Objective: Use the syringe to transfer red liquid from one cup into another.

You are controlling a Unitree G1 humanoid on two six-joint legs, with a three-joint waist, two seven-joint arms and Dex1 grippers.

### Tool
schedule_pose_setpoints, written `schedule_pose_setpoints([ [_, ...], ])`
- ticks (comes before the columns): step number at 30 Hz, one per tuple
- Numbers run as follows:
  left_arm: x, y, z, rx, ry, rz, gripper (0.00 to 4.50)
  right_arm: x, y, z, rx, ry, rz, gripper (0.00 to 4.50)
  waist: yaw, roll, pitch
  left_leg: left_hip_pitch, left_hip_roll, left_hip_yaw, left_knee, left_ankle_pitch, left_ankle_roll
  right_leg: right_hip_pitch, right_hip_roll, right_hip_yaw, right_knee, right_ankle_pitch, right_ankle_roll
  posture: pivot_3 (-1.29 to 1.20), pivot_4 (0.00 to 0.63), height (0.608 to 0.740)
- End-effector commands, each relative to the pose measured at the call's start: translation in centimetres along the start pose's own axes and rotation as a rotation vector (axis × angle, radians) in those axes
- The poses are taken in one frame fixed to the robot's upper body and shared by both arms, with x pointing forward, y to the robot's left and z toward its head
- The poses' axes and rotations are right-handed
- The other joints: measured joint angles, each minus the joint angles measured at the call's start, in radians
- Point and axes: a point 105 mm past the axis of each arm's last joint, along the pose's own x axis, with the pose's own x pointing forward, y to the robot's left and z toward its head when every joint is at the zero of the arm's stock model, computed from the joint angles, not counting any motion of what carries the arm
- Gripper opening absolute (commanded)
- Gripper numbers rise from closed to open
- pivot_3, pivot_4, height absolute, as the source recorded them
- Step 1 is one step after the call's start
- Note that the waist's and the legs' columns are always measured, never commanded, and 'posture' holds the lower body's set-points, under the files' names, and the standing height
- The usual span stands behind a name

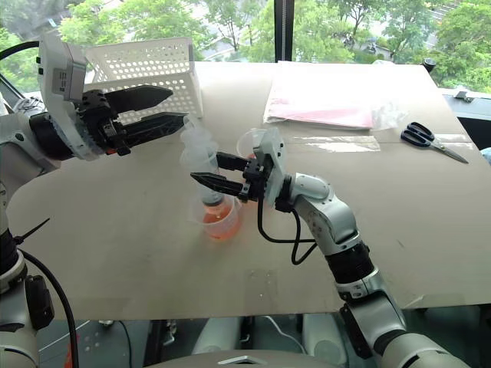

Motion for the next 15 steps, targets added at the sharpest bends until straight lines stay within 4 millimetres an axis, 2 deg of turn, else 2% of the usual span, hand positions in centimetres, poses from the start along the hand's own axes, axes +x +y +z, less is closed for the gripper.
schedule_pose_setpoints([
  [1, -1.1, -0.6, 1.4, 0.030, -0.025, -0.022, 3.13, 0.1, -0.5, 0.8, -0.021, -0.022, -0.030, 1.45, -0.002, 0.000, 0.000, 0.000, 0.000, 0.000, 0.000, 0.000, 0.000, 0.000, 0.000, 0.000, 0.000, 0.000, 0.000, 0.00, 0.150, 0.740],
  [8, -1.9, -0.4, 0.7, 0.018, 0.016, -0.008, 3.13, 0.0, -1.0, 0.9, -0.016, -0.027, -0.053, 1.44, -0.001, 0.000, 0.000, 0.000, 0.000, 0.000, 0.000, 0.000, 0.000, 0.000, 0.000, 0.000, 0.000, 0.000, 0.000, 0.00, 0.150, 0.740],
  [15, -0.5, -0.5, 0.0, 0.041, 0.028, -0.004, 3.13, 0.6, -0.3, 1.3, -0.044, -0.027, -0.007, 1.44, 0.001, 0.000, 0.000, 0.000, 0.000, 0.000, 0.000, 0.000, 0.000, 0.000, 0.000, 0.000, 0.000, 0.000, 0.000, 0.00, 0.150, 0.740],
])
